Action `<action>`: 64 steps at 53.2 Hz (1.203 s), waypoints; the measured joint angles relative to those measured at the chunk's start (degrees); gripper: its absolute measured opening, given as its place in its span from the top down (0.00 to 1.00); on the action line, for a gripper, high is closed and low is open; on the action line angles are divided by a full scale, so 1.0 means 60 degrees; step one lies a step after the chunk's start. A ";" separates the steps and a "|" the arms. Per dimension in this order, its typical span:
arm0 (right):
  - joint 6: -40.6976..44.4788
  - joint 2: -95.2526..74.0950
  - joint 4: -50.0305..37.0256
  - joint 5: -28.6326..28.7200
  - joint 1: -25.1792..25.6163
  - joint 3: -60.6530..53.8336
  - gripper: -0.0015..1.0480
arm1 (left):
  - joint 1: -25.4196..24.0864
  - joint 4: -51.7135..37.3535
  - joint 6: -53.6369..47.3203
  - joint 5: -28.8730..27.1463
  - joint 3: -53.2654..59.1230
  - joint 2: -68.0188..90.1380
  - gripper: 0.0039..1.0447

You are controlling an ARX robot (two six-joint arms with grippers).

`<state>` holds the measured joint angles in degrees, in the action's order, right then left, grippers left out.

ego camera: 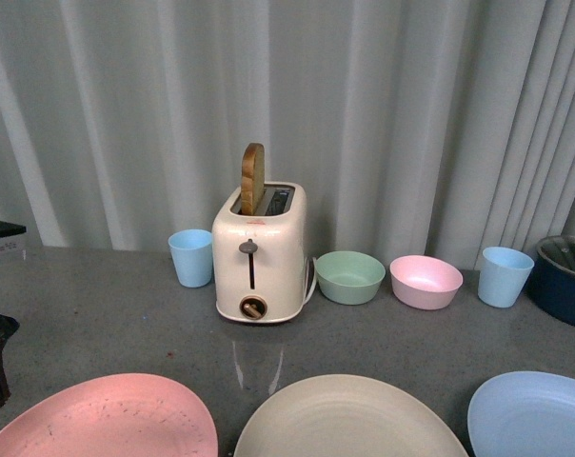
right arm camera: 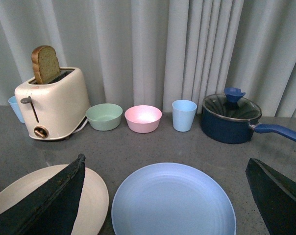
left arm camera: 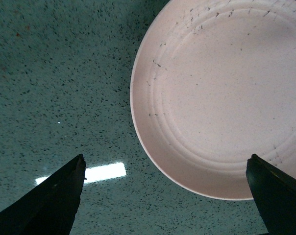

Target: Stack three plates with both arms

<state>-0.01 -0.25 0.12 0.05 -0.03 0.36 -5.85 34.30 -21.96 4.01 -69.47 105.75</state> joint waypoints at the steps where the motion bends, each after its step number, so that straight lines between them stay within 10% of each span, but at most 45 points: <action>1: 0.0000 0.0000 0.0000 0.0000 0.0000 0.0000 0.07 | 0.0000 -0.0011 0.0058 -0.0007 -0.0004 0.0055 0.06; 64: 0.0000 0.0000 0.0000 0.0000 0.0000 0.0000 0.07 | 0.0131 -0.1982 0.0841 -0.0652 0.0353 0.2397 0.06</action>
<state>-0.01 -0.25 0.12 0.05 -0.03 0.36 -5.06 22.41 -16.91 0.10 -67.35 120.14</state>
